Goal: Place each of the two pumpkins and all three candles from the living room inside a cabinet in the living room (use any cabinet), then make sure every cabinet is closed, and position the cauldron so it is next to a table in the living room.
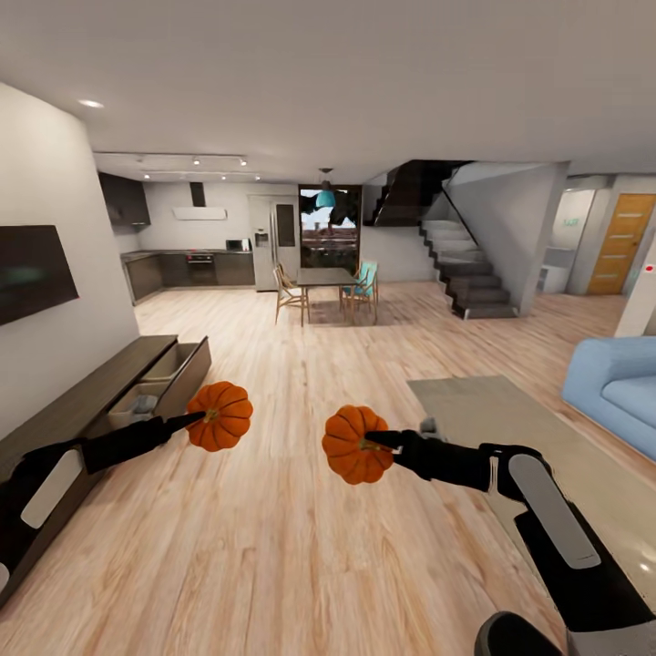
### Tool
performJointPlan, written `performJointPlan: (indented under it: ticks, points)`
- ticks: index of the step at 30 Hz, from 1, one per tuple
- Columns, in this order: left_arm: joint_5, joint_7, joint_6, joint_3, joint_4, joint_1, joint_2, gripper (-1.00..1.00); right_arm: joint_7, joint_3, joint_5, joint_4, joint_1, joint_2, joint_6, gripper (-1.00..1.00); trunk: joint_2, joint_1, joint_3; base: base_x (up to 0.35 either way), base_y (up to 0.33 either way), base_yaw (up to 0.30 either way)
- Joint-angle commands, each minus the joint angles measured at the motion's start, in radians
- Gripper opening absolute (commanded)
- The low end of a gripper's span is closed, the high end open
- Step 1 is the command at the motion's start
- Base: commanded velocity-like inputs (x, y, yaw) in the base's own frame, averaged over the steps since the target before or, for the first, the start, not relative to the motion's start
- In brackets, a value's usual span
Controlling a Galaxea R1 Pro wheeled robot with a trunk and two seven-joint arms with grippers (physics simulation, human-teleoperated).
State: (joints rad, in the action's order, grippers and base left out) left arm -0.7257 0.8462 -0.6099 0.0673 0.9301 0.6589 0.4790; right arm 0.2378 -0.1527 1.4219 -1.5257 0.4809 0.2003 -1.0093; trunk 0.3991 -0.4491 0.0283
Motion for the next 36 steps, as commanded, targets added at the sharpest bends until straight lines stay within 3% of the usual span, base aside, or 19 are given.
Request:
performJointPlan:
  ticks: [1,4,7,9,11,15,20,36]
  points:
    - [-0.016,0.001,-0.009,0.002,0.0,0.001,0.001,-1.0,0.011,-0.001,0.008,0.008,0.001,-0.003,0.003,-1.0,0.001,-0.001,0.0,0.333,0.0,0.0]
    - [-0.014,0.001,-0.009,0.002,0.0,0.001,0.001,-1.0,0.012,-0.001,-0.042,0.097,0.012,-0.019,0.02,-1.0,0.001,-0.001,0.0,0.333,0.0,0.0]
    - [-0.012,0.0,-0.008,0.002,-0.001,0.001,0.001,-1.0,0.011,-0.013,-0.09,0.209,0.06,-0.053,0.036,-1.0,0.001,-0.001,0.0,0.333,0.0,0.0]
    - [-0.011,-0.002,-0.007,0.002,-0.002,0.001,0.001,-1.0,0.01,-0.035,-0.158,0.263,0.09,-0.083,0.052,-1.0,0.001,-0.001,0.0,0.333,0.0,0.0]
    - [-0.011,-0.004,-0.006,0.002,-0.002,0.001,0.0,-1.0,0.007,-0.057,-0.278,0.301,0.11,-0.134,0.105,-1.0,0.001,-0.001,0.0,0.333,0.0,0.0]
    - [-0.011,-0.006,-0.005,0.002,-0.002,0.001,0.0,-1.0,-0.004,-0.072,-0.392,0.324,0.121,-0.178,0.154,-1.0,0.001,-0.001,0.0,0.332,0.039,0.0]
    - [-0.011,-0.007,-0.006,0.002,-0.002,0.001,0.001,-1.0,-0.007,-0.075,-0.418,0.329,0.123,-0.188,0.166,-1.0,0.001,-0.001,0.0,0.307,0.16,0.0]
    - [-0.011,-0.009,-0.007,0.001,-0.004,0.001,0.001,-1.0,-0.014,-0.077,-0.423,0.324,0.123,-0.188,0.17,-1.0,0.001,-0.001,0.0,0.269,0.231,0.0]
